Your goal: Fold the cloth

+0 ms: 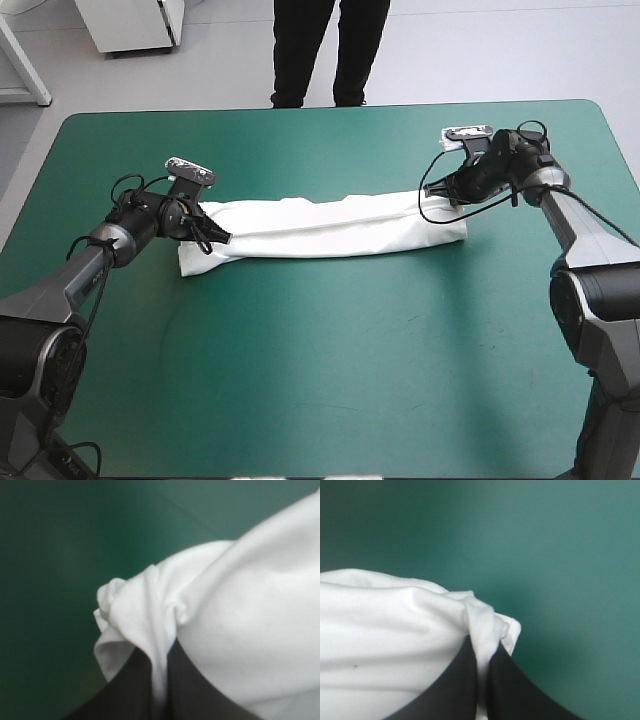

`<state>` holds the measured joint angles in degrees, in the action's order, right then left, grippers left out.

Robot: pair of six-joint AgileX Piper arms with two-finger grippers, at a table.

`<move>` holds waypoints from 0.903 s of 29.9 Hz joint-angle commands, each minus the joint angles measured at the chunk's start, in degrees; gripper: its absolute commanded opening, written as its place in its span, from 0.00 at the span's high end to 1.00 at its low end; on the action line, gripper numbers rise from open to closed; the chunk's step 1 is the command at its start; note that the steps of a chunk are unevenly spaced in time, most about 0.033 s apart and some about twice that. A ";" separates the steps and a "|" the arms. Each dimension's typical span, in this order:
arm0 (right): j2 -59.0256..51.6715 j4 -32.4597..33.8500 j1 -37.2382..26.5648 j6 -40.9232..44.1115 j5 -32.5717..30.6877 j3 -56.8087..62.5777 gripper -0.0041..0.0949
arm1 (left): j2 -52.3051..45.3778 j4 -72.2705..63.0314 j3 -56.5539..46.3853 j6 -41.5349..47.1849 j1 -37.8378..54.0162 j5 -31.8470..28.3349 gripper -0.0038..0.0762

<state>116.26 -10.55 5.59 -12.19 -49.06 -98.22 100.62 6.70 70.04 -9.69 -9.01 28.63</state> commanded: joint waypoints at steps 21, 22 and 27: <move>-19.14 4.03 -1.84 -2.61 -7.98 -1.57 0.48 | -16.20 -4.41 6.46 0.53 0.07 18.69 0.60; -21.10 4.17 -1.84 -2.46 -8.10 -1.32 0.48 | -17.12 -6.70 6.46 0.53 0.07 20.09 0.60; -30.37 5.88 -1.84 -1.06 -9.37 2.10 0.49 | -21.28 -22.55 6.46 -7.23 -0.17 24.70 0.70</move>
<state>93.05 -5.62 4.17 -14.04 -59.64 -96.69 83.28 -6.33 74.60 -12.68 -8.94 52.86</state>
